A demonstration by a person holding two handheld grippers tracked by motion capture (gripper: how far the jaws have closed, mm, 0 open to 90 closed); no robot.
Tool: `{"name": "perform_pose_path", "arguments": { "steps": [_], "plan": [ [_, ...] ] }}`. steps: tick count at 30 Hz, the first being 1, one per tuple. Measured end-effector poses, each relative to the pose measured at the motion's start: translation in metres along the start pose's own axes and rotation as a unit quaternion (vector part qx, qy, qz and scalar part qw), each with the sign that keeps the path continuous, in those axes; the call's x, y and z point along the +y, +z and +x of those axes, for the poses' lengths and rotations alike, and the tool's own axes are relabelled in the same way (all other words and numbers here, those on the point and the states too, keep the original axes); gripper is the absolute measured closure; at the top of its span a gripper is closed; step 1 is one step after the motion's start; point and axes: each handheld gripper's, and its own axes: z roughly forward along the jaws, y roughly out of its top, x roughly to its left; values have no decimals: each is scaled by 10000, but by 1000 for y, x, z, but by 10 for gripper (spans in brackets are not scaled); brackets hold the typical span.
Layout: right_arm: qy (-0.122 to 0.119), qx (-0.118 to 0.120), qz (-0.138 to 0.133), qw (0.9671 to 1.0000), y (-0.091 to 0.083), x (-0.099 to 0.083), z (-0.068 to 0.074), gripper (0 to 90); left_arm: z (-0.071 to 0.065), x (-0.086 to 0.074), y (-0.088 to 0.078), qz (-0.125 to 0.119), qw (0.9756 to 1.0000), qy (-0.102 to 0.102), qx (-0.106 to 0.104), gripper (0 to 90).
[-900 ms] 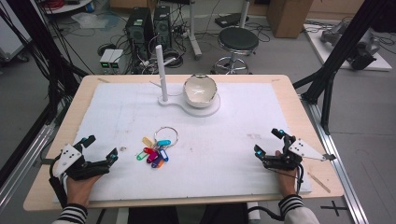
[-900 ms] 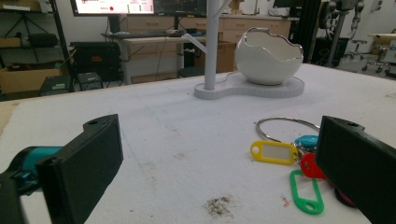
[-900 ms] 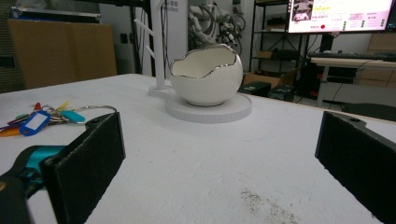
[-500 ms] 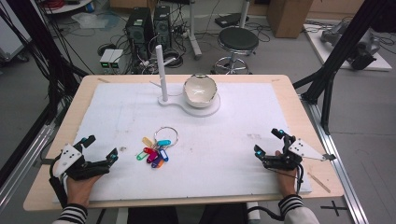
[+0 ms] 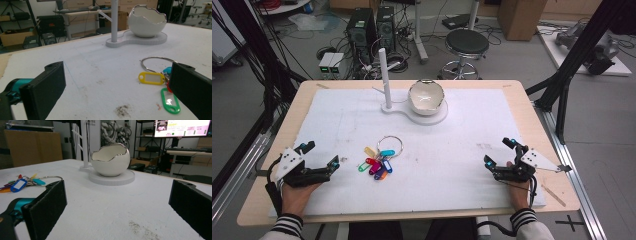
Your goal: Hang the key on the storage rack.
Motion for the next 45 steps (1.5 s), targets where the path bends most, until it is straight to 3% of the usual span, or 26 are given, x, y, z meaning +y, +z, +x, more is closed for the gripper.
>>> {"name": "perform_pose_path", "arguments": {
  "steps": [2,3,4,10,14,20,22,24,25,27,35,38,39,40,41,42,43,44,45],
  "plan": [
    [-3,-4,2,10000,0,0,0,10,1,8,5,92,9999,72,-64,17],
    [-5,-4,4,10000,0,0,0,10,2,21,11,246,9994,178,-137,17],
    [21,2,11,10000,0,0,1,10,2,21,11,246,9994,178,-137,17],
    [-29,3,8,10000,0,0,0,10,6,58,33,630,9967,213,-455,17],
    [-23,-1,11,10000,0,0,0,10,6,81,51,980,9921,150,-767,17],
    [-28,3,13,10000,0,0,0,10,0,99,68,1287,9871,238,-927,17],
    [-44,-3,8,10000,1,0,0,10,-3,106,75,1424,9845,304,-981,17],
    [-44,-4,4,10000,1,0,0,10,-6,114,85,1640,9804,319,-1047,17],
    [-43,-1,5,10000,1,0,0,10,-6,114,85,1640,9804,319,-1047,17],
    [-42,-3,3,10000,1,0,0,10,-8,118,94,1771,9781,301,-1052,17],
    [-19,1,13,10000,1,0,0,10,-17,124,122,2334,9653,327,-1128,17],
    [-18,0,17,10000,1,0,0,10,-22,125,132,2553,9593,322,-1160,17],
    [-22,-1,6,10000,1,0,0,10,-24,125,135,2624,9571,344,-1180,17],
    [-18,5,18,10000,1,0,0,10,-28,126,142,2820,9508,396,-1223,17],
    [3,-2,24,10000,1,0,0,10,-28,126,142,2820,9508,396,-1223,17],
    [-6,-1,8,10000,1,0,0,10,-33,126,149,2999,9450,381,-1248,17],
    [6,4,20,10000,1,0,0,10,-35,125,151,3071,9428,379,-1242,17],
    [10,3,15,10000,1,0,0,10,-35,125,151,3071,9428,379,-1242,17],
    [-11,-6,14,10000,1,0,0,10,-38,125,156,3211,9381,426,-1227,17]
  ]
}}
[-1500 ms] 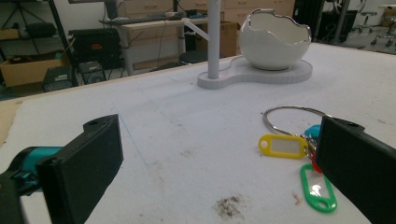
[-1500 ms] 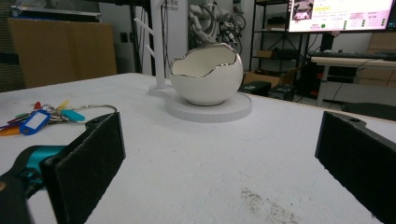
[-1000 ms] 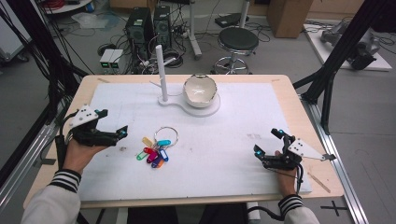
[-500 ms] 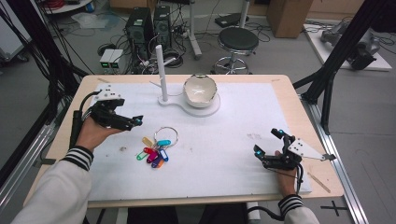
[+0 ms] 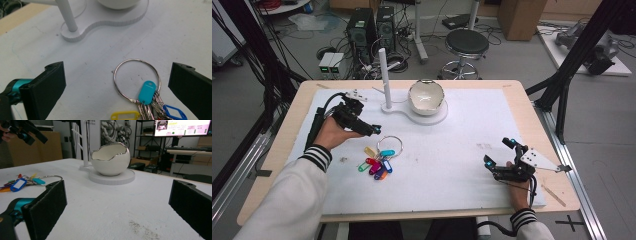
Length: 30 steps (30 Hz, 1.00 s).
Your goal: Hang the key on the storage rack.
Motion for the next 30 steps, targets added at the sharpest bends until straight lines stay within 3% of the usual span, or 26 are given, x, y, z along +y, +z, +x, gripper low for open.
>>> {"name": "perform_pose_path", "arguments": {
  "steps": [5,8,15,26,27,28,29,30],
  "plan": [
    [-5,10,6,10000,0,0,0,10,-7,8,22,522,9986,-50,-45,17],
    [-6,11,4,10000,0,0,0,10,-9,9,29,663,9978,-33,-25,17],
    [1,12,-12,10000,0,0,0,10,-11,8,49,1193,9927,-98,128,25],
    [10,13,-10,10000,0,0,0,10,-12,5,63,1626,9863,-262,123,25],
    [-10,12,-17,10000,0,0,0,10,-12,5,65,1719,9846,-298,111,25],
    [-10,12,-17,10000,0,0,0,10,-12,5,65,1719,9846,-298,111,25],
    [-10,11,2,10000,0,0,0,10,-12,4,68,1825,9825,-365,87,25],
    [-10,11,2,10000,0,0,0,10,-12,4,68,1825,9825,-365,87,25]
  ]
}}
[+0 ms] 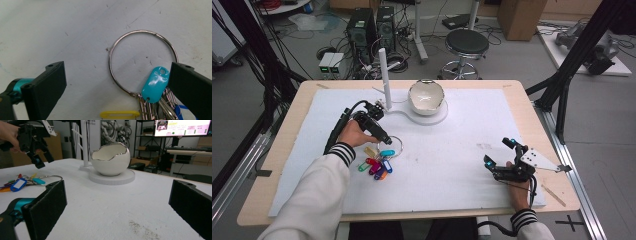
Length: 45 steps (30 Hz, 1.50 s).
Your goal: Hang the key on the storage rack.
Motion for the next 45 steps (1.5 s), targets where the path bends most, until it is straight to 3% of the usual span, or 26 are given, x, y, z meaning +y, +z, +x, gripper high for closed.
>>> {"name": "perform_pose_path", "arguments": {
  "steps": [9,12,18,26,45],
  "plan": [
    [-1,0,-6,10000,0,0,0,10,-2,-1,11,307,9993,-211,-30,28],
    [-3,2,-7,10000,0,0,0,10,-3,-1,15,385,9988,-313,-57,91],
    [-7,-3,-2,10000,0,0,0,10,-2,-1,16,486,9982,-334,-50,112],
    [-1,1,-8,10000,0,0,0,10,-2,-1,18,612,9967,-529,-28,182],
    [-19,0,-8,10000,0,0,0,10,-4,3,19,903,9929,-775,47,440]
  ]
}}
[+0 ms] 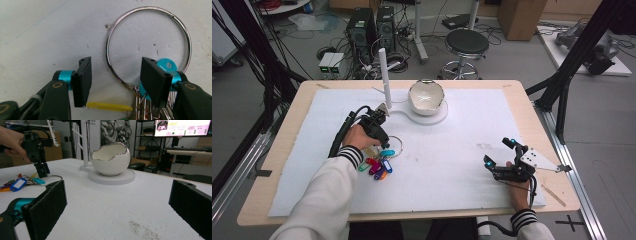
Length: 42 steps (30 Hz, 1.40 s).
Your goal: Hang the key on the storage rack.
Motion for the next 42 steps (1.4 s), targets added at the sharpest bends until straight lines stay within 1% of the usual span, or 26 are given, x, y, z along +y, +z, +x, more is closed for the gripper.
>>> {"name": "perform_pose_path", "arguments": {
  "steps": [2,3,4,6,7,11,13,14,15,18,20,21,24,31,33,34,36,37,42],
  "plan": [
    [12,3,5,10000,0,0,0,10,-1,0,0,-8,10000,-14,6,468],
    [12,3,5,10000,0,0,0,10,-1,1,0,23,10000,-8,-6,468],
    [7,-5,-1,10000,0,0,0,10,-2,1,0,42,10000,-29,33,487],
    [-2,0,1,10000,0,0,0,10,-2,2,1,70,10000,-11,35,511],
    [-2,0,1,10000,0,0,0,10,-3,2,1,57,10000,-44,48,511],
    [7,3,1,10000,0,0,0,10,-6,3,2,145,9998,-70,100,543],
    [17,5,1,10000,0,0,0,10,-6,4,3,131,9998,-94,104,548],
    [14,0,3,10000,0,0,0,10,-6,4,2,175,9998,-77,103,555],
    [19,0,3,10000,0,0,0,10,-6,4,2,157,9997,-113,116,563],
    [21,6,0,10000,0,0,0,10,-5,4,2,185,9997,-97,118,578],
    [12,2,0,10000,0,0,0,10,-6,4,2,184,9996,-153,137,585],
    [20,2,0,10000,0,0,0,10,-5,4,2,203,9996,-136,149,589],
    [11,0,2,10000,0,0,0,10,-5,5,2,220,9995,-176,155,608],
    [19,7,0,10000,0,0,0,10,-5,5,4,201,9993,-234,212,653],
    [14,0,2,10000,0,0,0,10,-5,6,3,271,9992,-220,216,666],
    [6,2,0,10000,0,0,0,10,-5,6,4,232,9992,-256,221,678],
    [10,1,1,10000,0,0,0,10,-4,6,4,247,9991,-213,256,685],
    [18,6,1,10000,0,0,0,10,-4,6,4,231,9991,-251,260,689],
    [22,6,-1,10000,0,0,0,10,-4,6,4,270,9988,-247,316,739]
  ]
}}
